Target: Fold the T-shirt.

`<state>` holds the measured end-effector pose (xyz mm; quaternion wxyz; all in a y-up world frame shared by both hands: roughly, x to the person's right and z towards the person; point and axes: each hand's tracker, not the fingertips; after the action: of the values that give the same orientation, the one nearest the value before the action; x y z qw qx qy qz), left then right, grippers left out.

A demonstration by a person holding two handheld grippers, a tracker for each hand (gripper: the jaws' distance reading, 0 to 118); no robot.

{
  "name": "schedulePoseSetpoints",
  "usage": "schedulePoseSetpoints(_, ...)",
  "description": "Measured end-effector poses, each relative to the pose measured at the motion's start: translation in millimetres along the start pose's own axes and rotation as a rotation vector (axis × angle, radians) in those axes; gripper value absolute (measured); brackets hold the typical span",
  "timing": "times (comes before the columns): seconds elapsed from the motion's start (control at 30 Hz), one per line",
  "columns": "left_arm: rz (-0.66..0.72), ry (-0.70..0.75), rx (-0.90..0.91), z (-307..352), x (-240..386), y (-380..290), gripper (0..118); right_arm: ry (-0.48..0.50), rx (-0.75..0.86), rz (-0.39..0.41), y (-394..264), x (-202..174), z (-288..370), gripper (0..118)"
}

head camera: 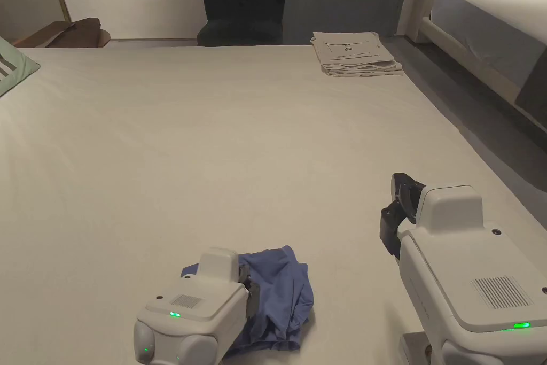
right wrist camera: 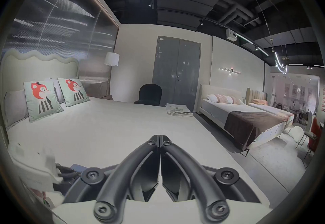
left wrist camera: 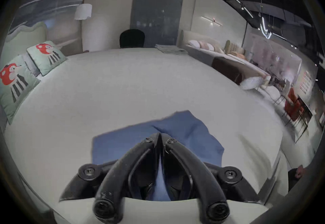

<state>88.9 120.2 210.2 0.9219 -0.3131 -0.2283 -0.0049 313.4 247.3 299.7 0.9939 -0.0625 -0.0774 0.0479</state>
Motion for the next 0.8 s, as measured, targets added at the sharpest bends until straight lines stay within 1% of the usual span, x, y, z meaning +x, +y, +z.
schedulePoseSetpoints(0.13, -0.027, -0.043, -0.045, -17.3, 24.2, -2.9, 0, -0.015, -0.011, 0.01, -3.8, 10.5, -2.1, 0)
schedulePoseSetpoints(0.3, -0.038, -0.093, -0.17, -47.9, 48.5, -15.8, 0, -0.032, -0.022, 0.002, -7.6, 17.7, -4.4, 0)
schedulePoseSetpoints(0.4, -0.045, -0.075, -0.167, -58.4, 55.0, -27.5, 0, -0.031, -0.029, 0.006, -9.1, 17.9, -4.8, 0)
schedulePoseSetpoints(0.57, -0.007, -0.089, -0.18, -53.1, 46.9, -16.2, 0, -0.026, -0.034, 0.019, -9.7, 17.7, -4.0, 0)
schedulePoseSetpoints(0.63, 0.016, -0.099, -0.148, -42.3, 43.0, -11.1, 0, -0.026, -0.031, 0.016, -8.3, 16.8, -2.7, 0)
schedulePoseSetpoints(0.7, 0.034, -0.11, -0.077, -23.8, 38.2, -1.0, 0, -0.024, -0.024, 0.015, -5.9, 15.0, -0.9, 0)
schedulePoseSetpoints(0.8, 0.026, -0.11, 0.025, 7.1, 27.6, 21.2, 0, -0.019, -0.012, 0.02, -1.6, 10.1, 0.1, 0)
